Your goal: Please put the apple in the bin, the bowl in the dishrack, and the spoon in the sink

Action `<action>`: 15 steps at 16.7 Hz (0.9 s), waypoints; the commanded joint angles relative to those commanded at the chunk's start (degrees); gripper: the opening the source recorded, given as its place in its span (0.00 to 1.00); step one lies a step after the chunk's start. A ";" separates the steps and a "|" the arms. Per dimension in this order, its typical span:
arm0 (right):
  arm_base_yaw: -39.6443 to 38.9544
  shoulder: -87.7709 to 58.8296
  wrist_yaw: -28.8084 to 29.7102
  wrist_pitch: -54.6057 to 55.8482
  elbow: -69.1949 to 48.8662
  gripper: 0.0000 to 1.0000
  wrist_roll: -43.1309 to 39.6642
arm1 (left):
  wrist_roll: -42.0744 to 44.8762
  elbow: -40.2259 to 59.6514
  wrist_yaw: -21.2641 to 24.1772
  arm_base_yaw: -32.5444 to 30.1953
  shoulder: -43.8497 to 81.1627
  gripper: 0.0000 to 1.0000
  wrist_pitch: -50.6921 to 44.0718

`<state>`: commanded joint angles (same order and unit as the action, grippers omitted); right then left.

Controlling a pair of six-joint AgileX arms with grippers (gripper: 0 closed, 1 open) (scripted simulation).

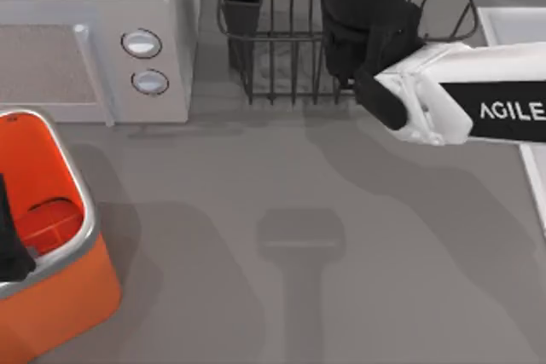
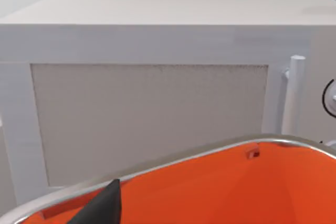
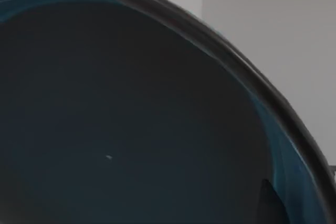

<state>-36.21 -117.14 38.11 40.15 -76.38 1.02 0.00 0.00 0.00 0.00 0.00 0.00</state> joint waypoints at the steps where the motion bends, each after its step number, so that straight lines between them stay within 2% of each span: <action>1: 0.00 0.00 0.00 0.00 0.00 0.30 0.00 | 0.00 0.00 0.00 0.00 0.00 1.00 0.00; 10: 0.00 0.00 0.00 0.00 0.00 0.98 0.00 | 0.00 0.00 0.00 0.00 0.00 1.00 0.00; 15: 0.00 0.00 0.00 0.00 0.00 1.00 0.00 | 0.00 0.00 0.00 0.00 0.00 1.00 0.00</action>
<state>-36.21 -117.14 38.11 40.15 -76.38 1.02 0.00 0.00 0.00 0.00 0.00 0.00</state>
